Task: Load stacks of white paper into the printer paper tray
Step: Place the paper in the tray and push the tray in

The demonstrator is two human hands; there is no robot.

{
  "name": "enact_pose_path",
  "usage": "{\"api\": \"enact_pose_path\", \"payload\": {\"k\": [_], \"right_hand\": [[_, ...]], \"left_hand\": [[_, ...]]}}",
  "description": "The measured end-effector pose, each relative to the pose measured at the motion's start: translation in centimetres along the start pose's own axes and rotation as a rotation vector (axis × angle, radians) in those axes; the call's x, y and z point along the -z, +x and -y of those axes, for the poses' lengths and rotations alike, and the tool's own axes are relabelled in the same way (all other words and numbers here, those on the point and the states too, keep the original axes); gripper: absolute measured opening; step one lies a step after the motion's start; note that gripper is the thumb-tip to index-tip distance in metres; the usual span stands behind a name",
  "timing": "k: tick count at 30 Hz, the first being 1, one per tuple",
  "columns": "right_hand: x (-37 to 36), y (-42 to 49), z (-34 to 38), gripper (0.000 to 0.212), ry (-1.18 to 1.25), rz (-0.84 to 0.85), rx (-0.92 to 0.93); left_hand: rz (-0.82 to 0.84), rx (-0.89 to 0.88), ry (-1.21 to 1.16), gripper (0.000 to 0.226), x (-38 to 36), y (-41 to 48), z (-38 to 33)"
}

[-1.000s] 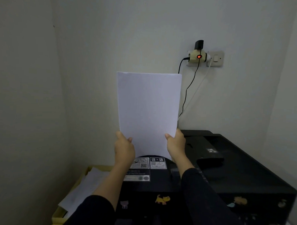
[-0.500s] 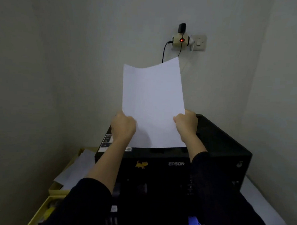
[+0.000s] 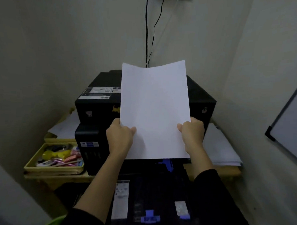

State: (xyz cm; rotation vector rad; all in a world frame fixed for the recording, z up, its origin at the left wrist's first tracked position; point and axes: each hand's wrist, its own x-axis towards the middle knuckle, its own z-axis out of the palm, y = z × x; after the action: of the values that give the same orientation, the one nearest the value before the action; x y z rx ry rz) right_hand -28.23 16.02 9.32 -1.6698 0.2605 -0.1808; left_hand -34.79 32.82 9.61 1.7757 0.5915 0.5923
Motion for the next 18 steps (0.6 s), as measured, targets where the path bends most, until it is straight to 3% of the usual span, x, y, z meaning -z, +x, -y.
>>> {"api": "enact_pose_path", "payload": {"k": [6, 10, 18], "right_hand": [[2.8, -4.6, -8.4, 0.016, 0.039, 0.031, -0.120], [3.4, -6.6, -13.5, 0.023, 0.039, 0.061, -0.205], [2.9, -7.4, -20.6, 0.019, -0.143, 0.198, -0.458]], "left_hand": [[0.044, 0.067, -0.079, 0.029, -0.2, -6.0, 7.6], [0.043, 0.133, -0.050, 0.032, -0.2, -8.8, 12.0], [0.047, 0.464, 0.120, 0.026, 0.0, -11.5, 17.7]]}}
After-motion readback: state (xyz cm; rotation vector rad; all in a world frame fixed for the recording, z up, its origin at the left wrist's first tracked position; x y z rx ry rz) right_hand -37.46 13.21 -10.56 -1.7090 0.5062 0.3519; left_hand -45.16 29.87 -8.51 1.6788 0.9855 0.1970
